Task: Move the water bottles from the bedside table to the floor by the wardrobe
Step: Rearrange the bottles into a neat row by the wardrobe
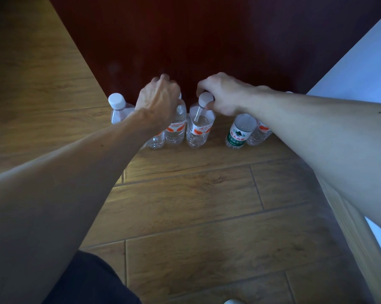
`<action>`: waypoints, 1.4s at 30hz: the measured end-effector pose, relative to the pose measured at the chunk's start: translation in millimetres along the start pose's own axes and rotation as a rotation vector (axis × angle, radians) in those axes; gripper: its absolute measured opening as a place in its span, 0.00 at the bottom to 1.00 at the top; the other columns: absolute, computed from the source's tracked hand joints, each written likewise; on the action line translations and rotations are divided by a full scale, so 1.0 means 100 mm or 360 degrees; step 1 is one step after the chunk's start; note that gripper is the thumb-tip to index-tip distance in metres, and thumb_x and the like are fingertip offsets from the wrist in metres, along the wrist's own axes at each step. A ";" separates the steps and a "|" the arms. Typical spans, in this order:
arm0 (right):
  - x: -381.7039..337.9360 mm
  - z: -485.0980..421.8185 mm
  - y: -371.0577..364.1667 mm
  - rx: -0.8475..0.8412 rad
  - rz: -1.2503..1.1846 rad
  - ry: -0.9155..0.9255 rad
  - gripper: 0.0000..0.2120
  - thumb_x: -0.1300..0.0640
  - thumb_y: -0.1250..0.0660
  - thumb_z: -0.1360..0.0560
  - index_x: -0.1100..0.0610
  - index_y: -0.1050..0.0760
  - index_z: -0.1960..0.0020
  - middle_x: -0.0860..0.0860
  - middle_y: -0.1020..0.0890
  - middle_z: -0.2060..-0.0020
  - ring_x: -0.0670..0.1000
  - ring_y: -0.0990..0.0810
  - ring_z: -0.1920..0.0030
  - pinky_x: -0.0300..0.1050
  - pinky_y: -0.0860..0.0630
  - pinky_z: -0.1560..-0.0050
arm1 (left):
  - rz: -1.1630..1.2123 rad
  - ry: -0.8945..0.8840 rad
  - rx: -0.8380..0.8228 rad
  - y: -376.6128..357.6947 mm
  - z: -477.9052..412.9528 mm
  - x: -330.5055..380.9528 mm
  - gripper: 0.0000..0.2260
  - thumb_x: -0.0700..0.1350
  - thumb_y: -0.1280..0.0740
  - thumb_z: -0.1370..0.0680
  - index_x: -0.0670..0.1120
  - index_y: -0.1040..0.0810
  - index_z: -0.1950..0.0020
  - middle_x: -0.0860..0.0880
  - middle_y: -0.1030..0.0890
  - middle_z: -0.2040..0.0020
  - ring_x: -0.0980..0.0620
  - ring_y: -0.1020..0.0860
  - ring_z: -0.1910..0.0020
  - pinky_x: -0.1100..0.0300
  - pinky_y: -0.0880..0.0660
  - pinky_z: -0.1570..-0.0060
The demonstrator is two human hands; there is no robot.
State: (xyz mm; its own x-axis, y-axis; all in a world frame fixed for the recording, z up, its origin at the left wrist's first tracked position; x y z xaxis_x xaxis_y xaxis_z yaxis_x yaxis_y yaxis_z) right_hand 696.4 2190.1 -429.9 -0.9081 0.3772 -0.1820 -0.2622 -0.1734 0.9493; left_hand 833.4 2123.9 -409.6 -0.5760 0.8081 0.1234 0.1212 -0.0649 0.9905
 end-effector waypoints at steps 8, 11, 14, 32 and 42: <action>-0.05 -0.06 -0.07 0.0031 0.0036 -0.0032 0.16 0.53 0.32 0.25 0.52 0.24 0.37 0.55 0.20 0.42 0.58 0.20 0.43 0.52 0.22 0.46 | -0.0018 -0.0066 -0.0086 -0.09 0.00 0.03 0.14 0.47 0.34 0.20 0.35 0.24 0.48 0.38 0.24 0.48 0.37 0.24 0.48 0.48 0.28 0.58; -0.04 -0.09 -0.10 0.0041 0.0008 -0.0049 0.16 0.53 0.33 0.24 0.53 0.24 0.37 0.55 0.19 0.43 0.58 0.20 0.44 0.52 0.22 0.47 | -0.0014 -0.0069 -0.0107 -0.09 -0.01 0.04 0.13 0.47 0.34 0.20 0.36 0.25 0.47 0.39 0.25 0.47 0.38 0.24 0.48 0.48 0.27 0.57; 0.00 -0.10 -0.11 0.0052 0.0016 -0.0080 0.16 0.53 0.33 0.24 0.52 0.24 0.37 0.55 0.20 0.42 0.58 0.20 0.43 0.52 0.22 0.46 | -0.0001 -0.0113 -0.0130 -0.10 -0.02 0.07 0.14 0.47 0.33 0.21 0.38 0.26 0.43 0.41 0.25 0.46 0.38 0.22 0.48 0.51 0.29 0.58; 0.00 -0.12 -0.10 0.0058 0.0061 -0.0108 0.12 0.54 0.34 0.23 0.55 0.22 0.41 0.56 0.19 0.45 0.59 0.19 0.46 0.53 0.22 0.49 | 0.0378 -0.0439 -0.0275 -0.18 -0.01 -0.07 0.17 0.31 0.34 0.24 0.47 0.22 0.40 0.49 0.28 0.51 0.47 0.25 0.51 0.58 0.34 0.59; -0.05 -0.03 -0.06 -0.0002 0.0001 -0.0106 0.10 0.56 0.33 0.24 0.53 0.22 0.43 0.55 0.20 0.47 0.58 0.20 0.49 0.52 0.22 0.50 | 0.0352 -0.0444 -0.0202 -0.24 -0.03 -0.06 0.14 0.31 0.34 0.25 0.42 0.23 0.41 0.42 0.26 0.50 0.44 0.24 0.55 0.53 0.28 0.59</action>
State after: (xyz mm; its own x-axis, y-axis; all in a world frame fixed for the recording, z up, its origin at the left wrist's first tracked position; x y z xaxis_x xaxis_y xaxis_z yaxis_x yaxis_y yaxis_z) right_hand 701.8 2185.9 -435.4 -0.8846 0.4366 -0.1636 -0.2619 -0.1748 0.9491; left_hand 831.8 2119.3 -433.7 -0.3030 0.8936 0.3311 0.1066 -0.3134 0.9436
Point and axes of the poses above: each hand's wrist, its own z-axis away from the middle knuckle, its own y-axis out of the back of the hand, x = y × z, the point moved 5 cm from there along -z, towards the middle knuckle
